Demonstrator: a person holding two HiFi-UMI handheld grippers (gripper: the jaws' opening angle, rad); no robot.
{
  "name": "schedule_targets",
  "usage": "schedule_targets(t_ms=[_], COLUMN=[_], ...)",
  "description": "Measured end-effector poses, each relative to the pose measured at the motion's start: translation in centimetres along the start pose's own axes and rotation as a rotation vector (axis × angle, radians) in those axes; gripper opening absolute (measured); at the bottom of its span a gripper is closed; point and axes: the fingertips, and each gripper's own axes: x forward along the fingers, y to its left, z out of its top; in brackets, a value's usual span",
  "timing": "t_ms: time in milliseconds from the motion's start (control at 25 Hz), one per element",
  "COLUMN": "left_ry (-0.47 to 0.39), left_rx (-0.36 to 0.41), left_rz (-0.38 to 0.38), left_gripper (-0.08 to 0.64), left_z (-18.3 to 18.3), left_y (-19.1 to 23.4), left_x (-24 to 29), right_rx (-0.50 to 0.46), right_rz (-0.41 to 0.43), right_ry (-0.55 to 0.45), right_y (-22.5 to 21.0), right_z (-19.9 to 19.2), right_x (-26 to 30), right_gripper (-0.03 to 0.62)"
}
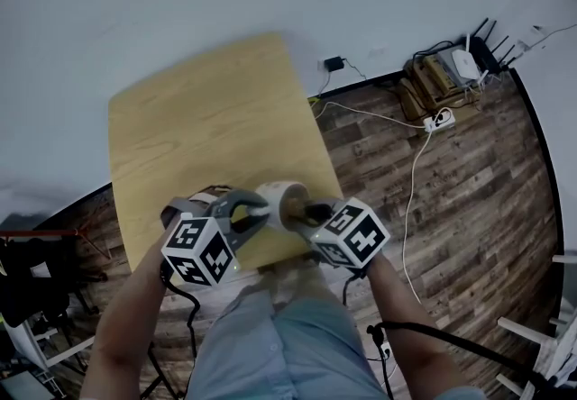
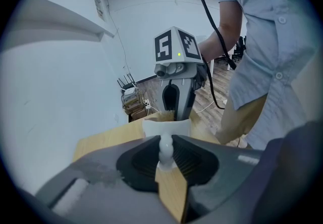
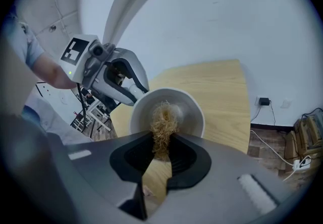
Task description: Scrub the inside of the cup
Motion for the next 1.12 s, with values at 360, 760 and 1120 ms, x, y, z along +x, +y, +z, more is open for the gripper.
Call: schedule_targets(t_ms=[360, 760, 1120], left_ry=[0.005, 0.004, 0.005], left_rx=[0.033, 0.026, 0.027], left_rz=[-0.019, -0.031, -0.027], left_gripper=[0.095, 0.095, 0.095], left_z=[0.0, -0.3, -0.2], left_y=[-0.2, 0.0, 0.4], left_x=[0.1, 0.1, 0.2], right_rx=[0.065, 0.005, -0.025], right_rz=[0.076, -0.011, -0.066], right_ry=[-0.111, -0.148, -0.155], right_y=[1.0, -0.4, -1.6], right_z=[2.7, 4.0, 4.1], right_x=[-0.1, -1.8, -2.4], right_gripper=[0.069, 0.069, 0.069])
